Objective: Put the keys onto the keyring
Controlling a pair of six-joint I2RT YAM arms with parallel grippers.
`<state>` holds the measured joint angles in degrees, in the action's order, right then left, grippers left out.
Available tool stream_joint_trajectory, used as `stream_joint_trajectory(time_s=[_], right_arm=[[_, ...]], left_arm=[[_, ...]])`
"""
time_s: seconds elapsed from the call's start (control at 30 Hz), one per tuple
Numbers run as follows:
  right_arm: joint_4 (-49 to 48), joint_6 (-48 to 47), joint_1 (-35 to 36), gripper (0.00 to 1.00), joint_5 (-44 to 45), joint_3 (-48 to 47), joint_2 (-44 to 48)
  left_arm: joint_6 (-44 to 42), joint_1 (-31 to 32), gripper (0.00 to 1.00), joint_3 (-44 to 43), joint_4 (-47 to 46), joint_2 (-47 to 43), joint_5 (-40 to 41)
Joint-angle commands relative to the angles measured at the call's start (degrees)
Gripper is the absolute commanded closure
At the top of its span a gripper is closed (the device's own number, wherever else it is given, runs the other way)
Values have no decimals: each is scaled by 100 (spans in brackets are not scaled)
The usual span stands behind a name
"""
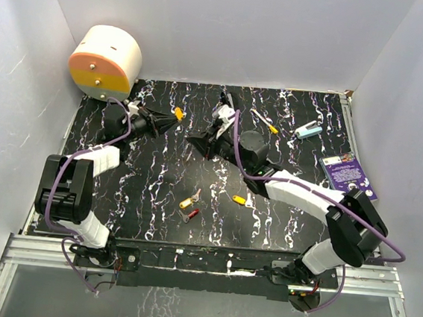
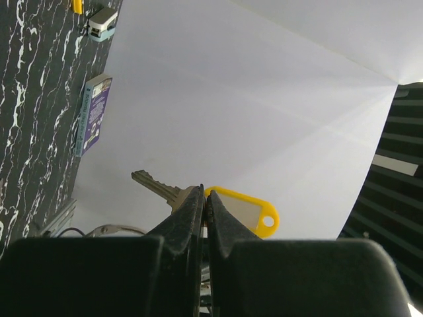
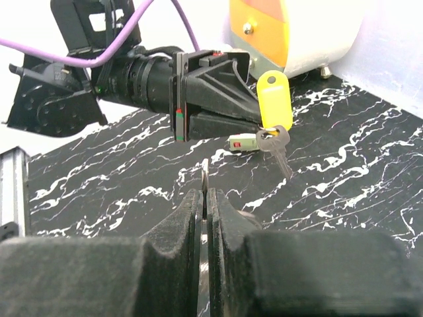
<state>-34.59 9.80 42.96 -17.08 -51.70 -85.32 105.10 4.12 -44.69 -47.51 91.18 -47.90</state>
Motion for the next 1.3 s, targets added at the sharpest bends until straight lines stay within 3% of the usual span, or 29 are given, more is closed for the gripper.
stream_joint_trajectory(time_s=[0.0,0.47,1.27], right_arm=[[-816,-269,267,92,821,-447,-187],[-1441,-342,345,92,1772,-761,-879],[-1474,-298,344,92,1700,-1234,-1400]], left_arm=[[223,19,100,71,-440,-386,99],[183,27,100,133,-317,-461,46],[66,121,100,105,-164,-482,13]])
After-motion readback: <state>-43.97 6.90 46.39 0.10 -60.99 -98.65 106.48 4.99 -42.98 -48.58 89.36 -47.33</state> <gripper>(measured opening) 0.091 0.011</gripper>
